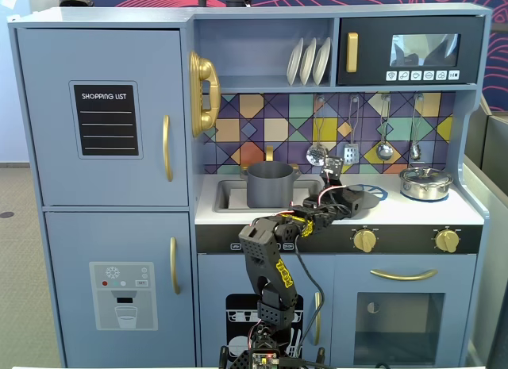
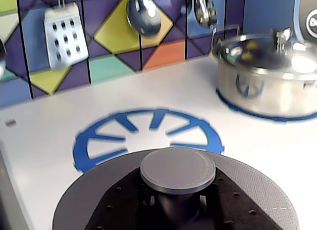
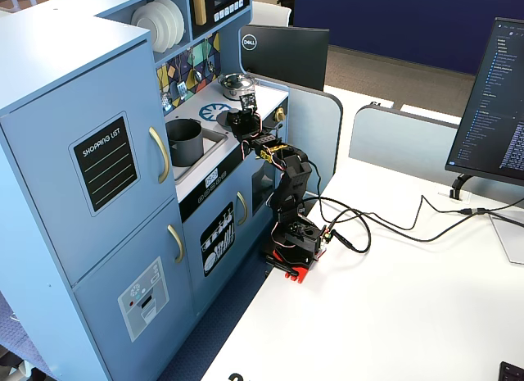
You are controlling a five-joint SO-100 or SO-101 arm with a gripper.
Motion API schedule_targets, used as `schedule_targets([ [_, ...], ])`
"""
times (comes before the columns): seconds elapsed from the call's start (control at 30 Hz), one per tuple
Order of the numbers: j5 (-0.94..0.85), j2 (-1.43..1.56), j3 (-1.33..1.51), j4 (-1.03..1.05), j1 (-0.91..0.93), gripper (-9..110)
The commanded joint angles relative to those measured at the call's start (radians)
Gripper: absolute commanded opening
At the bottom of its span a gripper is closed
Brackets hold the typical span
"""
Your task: Take off the lid from the gray recipient and place it on the counter
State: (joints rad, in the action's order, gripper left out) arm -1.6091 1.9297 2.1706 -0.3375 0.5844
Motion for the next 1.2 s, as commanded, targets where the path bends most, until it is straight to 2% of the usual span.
schedule_targets([
  [0.0, -0.006, -0.017, -0.032, -0.043, 0.0, 0],
  [0.3, 0.008, -0.083, -0.054, -0.074, 0.0, 0],
  [0.4, 0.029, -0.074, -0.051, -0.061, 0.023, 20],
  [0.5, 0.026, -0.06, -0.046, -0.055, 0.044, 29],
  [0.8, 0.058, 0.097, -0.057, 0.003, 0.074, 30],
  [0.97, 0.069, 0.48, -0.08, 0.442, -0.029, 23],
  [1.1, 0.074, 0.825, -0.118, 1.023, -0.204, 1],
  [1.17, 0.087, 0.946, -0.124, 1.285, -0.291, 0],
])
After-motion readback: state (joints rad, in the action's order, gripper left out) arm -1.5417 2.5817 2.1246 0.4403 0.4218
